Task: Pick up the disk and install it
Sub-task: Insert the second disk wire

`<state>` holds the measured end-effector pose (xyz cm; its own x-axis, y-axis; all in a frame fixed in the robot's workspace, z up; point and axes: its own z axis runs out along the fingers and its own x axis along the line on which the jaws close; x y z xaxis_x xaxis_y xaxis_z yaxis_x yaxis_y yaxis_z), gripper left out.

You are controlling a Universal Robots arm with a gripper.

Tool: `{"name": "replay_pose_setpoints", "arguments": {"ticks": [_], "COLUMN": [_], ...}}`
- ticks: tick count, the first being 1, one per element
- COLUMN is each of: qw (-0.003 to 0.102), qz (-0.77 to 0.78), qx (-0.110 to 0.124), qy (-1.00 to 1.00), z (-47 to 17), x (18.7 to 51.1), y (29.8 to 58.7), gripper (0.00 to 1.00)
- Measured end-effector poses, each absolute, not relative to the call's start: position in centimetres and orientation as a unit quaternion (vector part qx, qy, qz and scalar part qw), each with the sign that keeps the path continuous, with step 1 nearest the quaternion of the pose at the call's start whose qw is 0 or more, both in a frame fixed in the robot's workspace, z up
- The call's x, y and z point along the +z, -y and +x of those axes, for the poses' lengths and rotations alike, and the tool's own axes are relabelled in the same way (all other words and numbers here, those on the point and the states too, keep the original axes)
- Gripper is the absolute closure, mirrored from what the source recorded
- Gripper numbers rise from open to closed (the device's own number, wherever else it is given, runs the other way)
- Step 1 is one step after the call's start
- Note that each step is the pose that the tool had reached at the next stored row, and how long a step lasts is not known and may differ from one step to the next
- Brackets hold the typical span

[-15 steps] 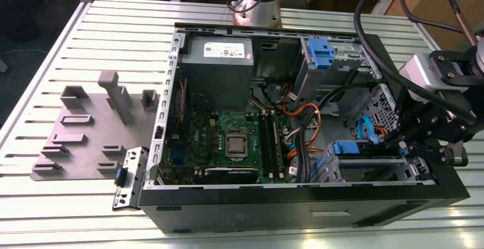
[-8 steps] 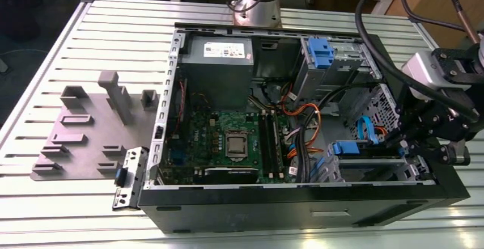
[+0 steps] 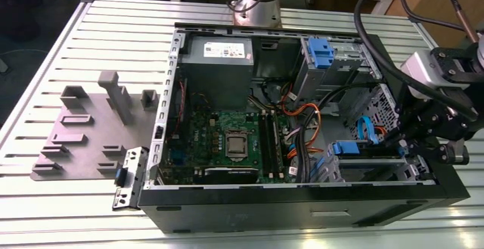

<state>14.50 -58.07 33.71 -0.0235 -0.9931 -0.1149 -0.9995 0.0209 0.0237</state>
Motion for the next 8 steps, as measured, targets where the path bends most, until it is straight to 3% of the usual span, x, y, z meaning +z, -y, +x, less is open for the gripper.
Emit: {"name": "replay_pose_setpoints", "arguments": {"ticks": [8], "qw": [0.033], "qz": [-0.698], "qx": [0.049], "qy": [-0.714], "z": [14.26], "x": [33.66], "y": [57.85], "gripper": [0.84]}}
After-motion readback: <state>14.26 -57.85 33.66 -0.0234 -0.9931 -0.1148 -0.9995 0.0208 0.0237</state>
